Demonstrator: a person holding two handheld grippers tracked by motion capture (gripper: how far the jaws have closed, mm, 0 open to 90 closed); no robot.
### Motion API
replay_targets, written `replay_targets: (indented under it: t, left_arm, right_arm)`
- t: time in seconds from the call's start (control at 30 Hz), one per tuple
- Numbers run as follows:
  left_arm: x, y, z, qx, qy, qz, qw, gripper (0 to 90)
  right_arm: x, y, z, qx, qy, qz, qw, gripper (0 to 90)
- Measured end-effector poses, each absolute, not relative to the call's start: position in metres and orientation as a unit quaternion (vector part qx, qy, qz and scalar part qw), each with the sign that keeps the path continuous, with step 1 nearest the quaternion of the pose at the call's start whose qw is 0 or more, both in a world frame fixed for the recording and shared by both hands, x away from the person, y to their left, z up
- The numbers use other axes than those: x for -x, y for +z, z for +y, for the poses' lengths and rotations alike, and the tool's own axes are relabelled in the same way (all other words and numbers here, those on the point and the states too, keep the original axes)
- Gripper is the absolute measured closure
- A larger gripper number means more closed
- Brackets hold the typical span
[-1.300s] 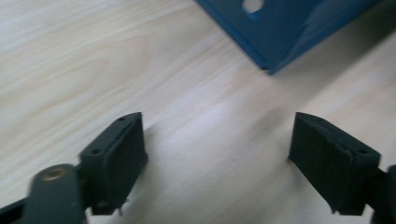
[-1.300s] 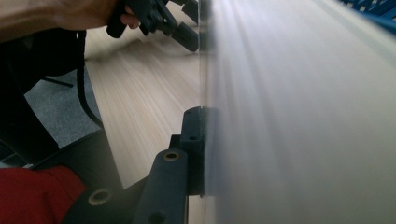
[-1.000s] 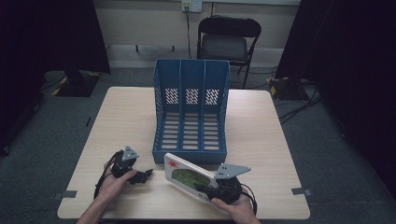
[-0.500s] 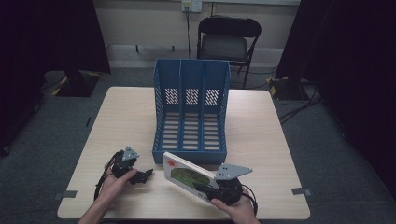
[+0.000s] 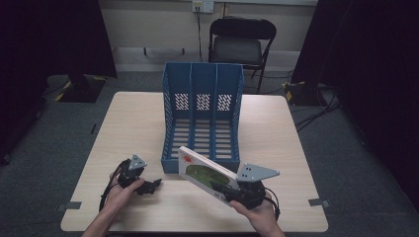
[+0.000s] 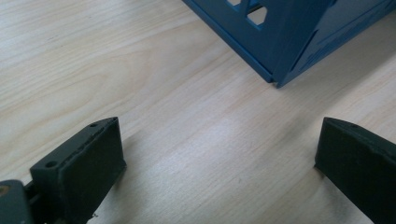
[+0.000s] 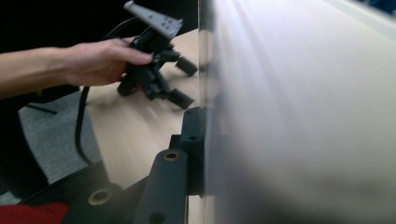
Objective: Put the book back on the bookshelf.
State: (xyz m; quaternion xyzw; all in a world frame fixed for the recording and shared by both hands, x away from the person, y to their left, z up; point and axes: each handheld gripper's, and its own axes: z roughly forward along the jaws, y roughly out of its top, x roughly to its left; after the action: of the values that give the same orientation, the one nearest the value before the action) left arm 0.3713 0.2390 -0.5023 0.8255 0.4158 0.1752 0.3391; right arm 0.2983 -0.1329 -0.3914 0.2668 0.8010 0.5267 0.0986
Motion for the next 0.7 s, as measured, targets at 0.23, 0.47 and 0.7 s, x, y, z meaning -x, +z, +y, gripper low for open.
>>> replay_targets:
  t: [0.23,0.47,0.7]
  left_arm:
    - [-0.372,-0.502,0.240,-0.823,0.176,0.420,0.339,0.0]
    - [-0.372,-0.502,0.240,-0.824,0.175,0.420,0.338,0.0]
    - [-0.371,-0.502,0.240,-0.823,0.176,0.421,0.338,0.0]
  right_arm:
    - [-0.308,-0.381,-0.147,-0.285,0.528,0.791,0.123,76.2]
    - [-0.315,-0.375,-0.157,-0.315,0.528,0.776,0.139,76.2]
    - [-0.321,-0.366,-0.168,-0.334,0.524,0.765,0.170,76.2]
